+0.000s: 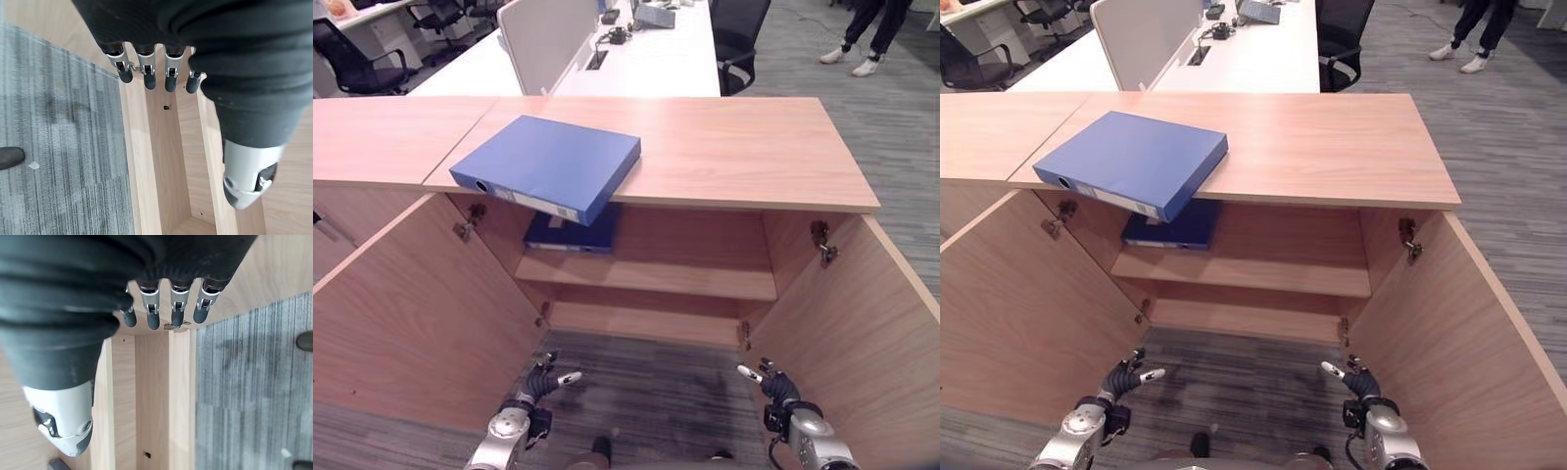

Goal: Put the empty folder in the office cabinet

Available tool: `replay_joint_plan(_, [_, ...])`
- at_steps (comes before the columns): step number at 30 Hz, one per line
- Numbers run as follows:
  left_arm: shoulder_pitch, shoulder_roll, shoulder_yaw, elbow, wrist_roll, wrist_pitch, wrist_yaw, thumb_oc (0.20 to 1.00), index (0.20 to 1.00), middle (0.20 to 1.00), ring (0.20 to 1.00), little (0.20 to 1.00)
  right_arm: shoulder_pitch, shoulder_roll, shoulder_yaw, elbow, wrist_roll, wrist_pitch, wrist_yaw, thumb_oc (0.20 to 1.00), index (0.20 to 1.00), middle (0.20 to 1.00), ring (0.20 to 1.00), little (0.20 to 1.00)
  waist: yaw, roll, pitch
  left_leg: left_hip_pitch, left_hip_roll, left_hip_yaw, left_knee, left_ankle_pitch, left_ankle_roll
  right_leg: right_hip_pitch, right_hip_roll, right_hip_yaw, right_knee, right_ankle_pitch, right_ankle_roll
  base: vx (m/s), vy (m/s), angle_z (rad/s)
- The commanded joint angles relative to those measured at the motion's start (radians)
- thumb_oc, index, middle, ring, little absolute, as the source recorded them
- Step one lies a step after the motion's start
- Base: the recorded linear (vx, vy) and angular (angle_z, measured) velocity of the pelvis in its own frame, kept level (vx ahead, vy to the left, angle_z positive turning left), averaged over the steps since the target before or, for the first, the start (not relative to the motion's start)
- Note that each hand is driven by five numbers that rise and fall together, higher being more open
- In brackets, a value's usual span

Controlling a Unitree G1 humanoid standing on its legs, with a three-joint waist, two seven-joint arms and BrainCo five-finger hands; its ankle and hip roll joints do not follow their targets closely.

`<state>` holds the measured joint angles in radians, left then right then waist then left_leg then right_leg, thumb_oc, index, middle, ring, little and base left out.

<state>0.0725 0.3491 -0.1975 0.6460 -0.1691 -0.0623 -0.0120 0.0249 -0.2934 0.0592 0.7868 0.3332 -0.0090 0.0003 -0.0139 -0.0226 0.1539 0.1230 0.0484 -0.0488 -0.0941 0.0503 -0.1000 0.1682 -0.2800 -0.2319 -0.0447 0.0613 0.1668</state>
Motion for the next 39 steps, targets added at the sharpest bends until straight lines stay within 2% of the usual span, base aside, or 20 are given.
replay_joint_plan(1, [-0.037, 0.033, 0.019, -0.04, 0.033, -0.031, 0.0, 1.0, 1.0, 1.0, 1.0, 1.0, -0.062, -0.021, -0.006, -0.011, 0.005, -0.017, 0.008, 1.0, 1.0, 1.0, 1.0, 1.0, 0.035, 0.039, 0.026, 0.085, 0.061, 0.056, 0.033, -0.167, -0.02, -0.185, -0.063, 0.021, 0.202, 0.009, 0.092, -0.13, 0.187, -0.21])
replay_joint_plan(3, [-0.039, 0.04, 0.027, -0.045, 0.035, -0.03, -0.001, 1.0, 1.0, 1.0, 1.0, 1.0, -0.066, -0.013, 0.001, -0.003, 0.003, -0.019, 0.009, 1.0, 1.0, 1.0, 1.0, 1.0, 0.045, 0.041, 0.041, 0.082, 0.053, 0.075, 0.037, -0.16, -0.002, -0.216, -0.05, 0.01, 0.27, 0.007, 0.091, -0.13, 0.205, -0.26])
replay_joint_plan(4, [-0.042, 0.042, 0.027, -0.048, 0.032, -0.029, -0.001, 1.0, 1.0, 1.0, 1.0, 1.0, -0.066, -0.01, 0.003, -0.003, 0.006, -0.02, 0.009, 1.0, 1.0, 1.0, 1.0, 1.0, 0.044, 0.04, 0.044, 0.071, 0.043, 0.078, 0.042, -0.152, 0.008, -0.214, -0.023, 0.011, 0.29, -0.005, 0.084, -0.09, 0.152, -0.23])
replay_joint_plan(5, [-0.042, 0.042, 0.027, -0.049, 0.032, -0.028, -0.001, 1.0, 1.0, 1.0, 1.0, 1.0, -0.066, -0.009, 0.003, -0.003, 0.006, -0.02, 0.009, 1.0, 1.0, 1.0, 1.0, 1.0, 0.044, 0.04, 0.045, 0.073, 0.044, 0.078, 0.043, -0.154, 0.008, -0.215, -0.023, 0.012, 0.294, -0.009, 0.084, -0.1, 0.213, -0.26])
replay_joint_plan(6, [-0.046, 0.042, 0.024, -0.052, 0.028, -0.026, -0.002, 1.0, 1.0, 1.0, 1.0, 1.0, -0.063, -0.009, 0.007, 0.002, 0.013, -0.024, 0.008, 1.0, 1.0, 1.0, 1.0, 1.0, 0.047, 0.041, 0.048, 0.052, 0.02, 0.07, 0.054, -0.146, 0.032, -0.206, 0.065, 0.024, 0.322, -0.074, 0.055, -0.1, 0.187, -0.19])
replay_joint_plan(8, [-0.046, 0.041, 0.023, -0.053, 0.032, -0.025, 0.001, 1.0, 1.0, 1.0, 1.0, 1.0, -0.062, -0.004, 0.012, 0.001, 0.02, -0.031, 0.003, 1.0, 1.0, 1.0, 1.0, 1.0, 0.061, 0.038, 0.041, 0.028, 0.005, 0.089, 0.05, -0.127, 0.046, -0.171, 0.117, -0.031, 0.309, -0.134, 0.018, -0.14, 0.175, 0.03])
replay_joint_plan(10, [-0.043, 0.039, 0.027, -0.049, 0.034, -0.025, 0.001, 1.0, 1.0, 1.0, 1.0, 1.0, -0.062, 0.001, 0.024, 0.006, 0.017, -0.037, 0.003, 1.0, 1.0, 1.0, 1.0, 1.0, 0.076, 0.03, 0.031, 0.022, -0.001, 0.118, 0.031, -0.115, 0.048, -0.158, 0.141, -0.087, 0.31, -0.16, -0.002, -0.11, 0.059, -0.11])
replay_joint_plan(13, [-0.046, 0.036, 0.031, -0.047, 0.029, -0.025, 0.002, 1.0, 1.0, 1.0, 1.0, 1.0, -0.07, 0.0, 0.028, 0.009, 0.013, -0.036, 0.005, 1.0, 1.0, 1.0, 1.0, 1.0, 0.085, 0.023, 0.029, 0.014, 0.001, 0.138, 0.039, -0.113, 0.041, -0.159, 0.135, -0.128, 0.289, -0.151, -0.008, -0.03, -0.031, -0.28])
replay_joint_plan(15, [-0.046, 0.031, 0.027, -0.05, 0.026, -0.029, 0.0, 1.0, 1.0, 1.0, 1.0, 1.0, -0.061, -0.009, 0.024, 0.009, 0.022, -0.041, 0.003, 1.0, 1.0, 1.0, 1.0, 1.0, 0.082, 0.01, 0.026, -0.006, 0.0, 0.156, 0.072, -0.118, 0.022, -0.092, 0.141, -0.157, 0.183, -0.152, -0.023, -0.01, -0.064, -0.02])
replay_joint_plan(19, [-0.041, 0.019, 0.027, -0.06, 0.02, -0.027, 0.0, 1.0, 1.0, 1.0, 1.0, 1.0, -0.047, -0.017, 0.015, -0.001, 0.032, -0.039, 0.003, 1.0, 1.0, 1.0, 1.0, 1.0, 0.076, 0.005, 0.028, -0.023, 0.006, 0.172, 0.142, -0.137, -0.004, -0.053, 0.141, -0.16, 0.123, -0.145, -0.033, 0.01, -0.051, 0.08])
replay_joint_plan(21, [-0.041, 0.01, 0.023, -0.073, 0.018, -0.028, -0.006, 1.0, 1.0, 1.0, 1.0, 1.0, -0.033, -0.025, 0.005, -0.009, 0.043, -0.04, 0.003, 1.0, 1.0, 1.0, 1.0, 1.0, 0.06, 0.006, 0.036, -0.052, 0.019, 0.188, 0.234, -0.152, -0.038, -0.024, 0.147, -0.154, 0.076, -0.15, -0.048, -0.03, -0.047, 0.07])
replay_joint_plan(22, [-0.048, 0.003, 0.02, -0.078, 0.013, -0.026, -0.003, 1.0, 1.0, 1.0, 1.0, 1.0, -0.03, -0.043, 0.005, -0.011, 0.048, -0.037, 0.002, 1.0, 1.0, 1.0, 1.0, 1.0, 0.056, 0.011, 0.061, -0.129, 0.022, 0.161, 0.378, -0.092, -0.082, 0.002, 0.158, -0.134, 0.037, -0.152, -0.073, -0.06, -0.033, 0.18])
replay_joint_plan(23, [-0.049, 0.002, 0.02, -0.078, 0.013, -0.026, -0.003, 1.0, 1.0, 1.0, 1.0, 1.0, -0.031, -0.044, 0.005, -0.011, 0.049, -0.037, 0.002, 1.0, 1.0, 1.0, 1.0, 1.0, 0.054, 0.012, 0.061, -0.133, 0.024, 0.159, 0.384, -0.094, -0.082, 0.002, 0.159, -0.135, 0.036, -0.151, -0.074, -0.06, -0.027, 0.2])
replay_joint_plan(25, [-0.046, -0.002, 0.021, -0.069, 0.01, -0.028, 0.004, 1.0, 1.0, 1.0, 1.0, 1.0, -0.036, -0.051, 0.016, 0.005, 0.042, -0.031, 0.002, 1.0, 1.0, 1.0, 1.0, 1.0, 0.062, 0.009, 0.077, -0.171, -0.012, 0.078, 0.456, -0.084, -0.087, 0.006, 0.165, -0.106, 0.021, -0.153, -0.085, -0.01, 0.013, 0.11])
replay_joint_plan(27, [-0.044, -0.004, 0.02, -0.067, 0.008, -0.03, 0.007, 1.0, 1.0, 1.0, 1.0, 1.0, -0.037, -0.054, 0.021, 0.018, 0.037, -0.028, 0.006, 1.0, 1.0, 1.0, 1.0, 1.0, 0.063, 0.007, 0.077, -0.18, 0.001, 0.062, 0.451, -0.094, -0.087, 0.009, 0.162, -0.093, 0.013, -0.151, -0.078, 0.04, 0.083, -0.12])
replay_joint_plan(28, [-0.037, -0.008, 0.019, -0.065, 0.001, -0.033, 0.01, 1.0, 1.0, 1.0, 1.0, 1.0, -0.034, -0.06, 0.025, 0.03, 0.031, -0.023, 0.013, 1.0, 1.0, 1.0, 1.0, 1.0, 0.062, 0.006, 0.072, -0.171, 0.061, 0.057, 0.38, -0.118, -0.083, 0.015, 0.141, -0.092, 0.005, -0.147, -0.058, 0.14, 0.165, -0.26])
replay_joint_plan(30, [-0.024, -0.004, 0.021, -0.064, 0.001, -0.029, 0.012, 1.0, 1.0, 1.0, 1.0, 1.0, -0.02, -0.065, 0.025, 0.029, 0.026, -0.022, 0.016, 1.0, 1.0, 1.0, 1.0, 1.0, 0.076, 0.017, 0.063, -0.157, 0.1, 0.017, 0.249, -0.094, -0.068, 0.021, 0.141, -0.074, 0.004, -0.148, -0.04, 0.16, 0.164, -0.18])
replay_joint_plan(32, [-0.018, -0.006, 0.021, -0.062, 0.002, -0.028, 0.013, 1.0, 1.0, 1.0, 1.0, 1.0, -0.02, -0.065, 0.022, 0.037, 0.027, -0.02, 0.014, 1.0, 1.0, 1.0, 1.0, 1.0, 0.08, 0.019, 0.061, -0.151, 0.102, -0.001, 0.218, -0.082, -0.071, 0.022, 0.143, -0.062, 0.002, -0.152, -0.038, 0.09, 0.099, -0.12])
replay_joint_plan(34, [-0.012, -0.006, 0.011, -0.064, 0.013, -0.032, 0.004, 1.0, 1.0, 1.0, 1.0, 1.0, -0.015, -0.058, 0.011, 0.041, 0.028, -0.024, 0.016, 1.0, 1.0, 1.0, 1.0, 1.0, 0.063, 0.04, 0.031, -0.092, 0.118, 0.037, 0.1, -0.052, -0.076, 0.031, 0.142, -0.06, -0.015, -0.141, -0.025, 0.17, 0.207, -0.08])
replay_joint_plan(39, [-0.011, 0.012, 0.004, -0.075, 0.029, -0.037, -0.001, 1.0, 1.0, 1.0, 1.0, 1.0, -0.028, -0.049, 0.023, 0.041, 0.007, -0.017, 0.022, 1.0, 1.0, 1.0, 1.0, 1.0, 0.062, 0.043, 0.011, -0.031, 0.08, 0.061, 0.028, -0.053, -0.052, 0.009, 0.11, -0.031, 0.005, -0.121, -0.004, 0.06, 0.155, -0.09])
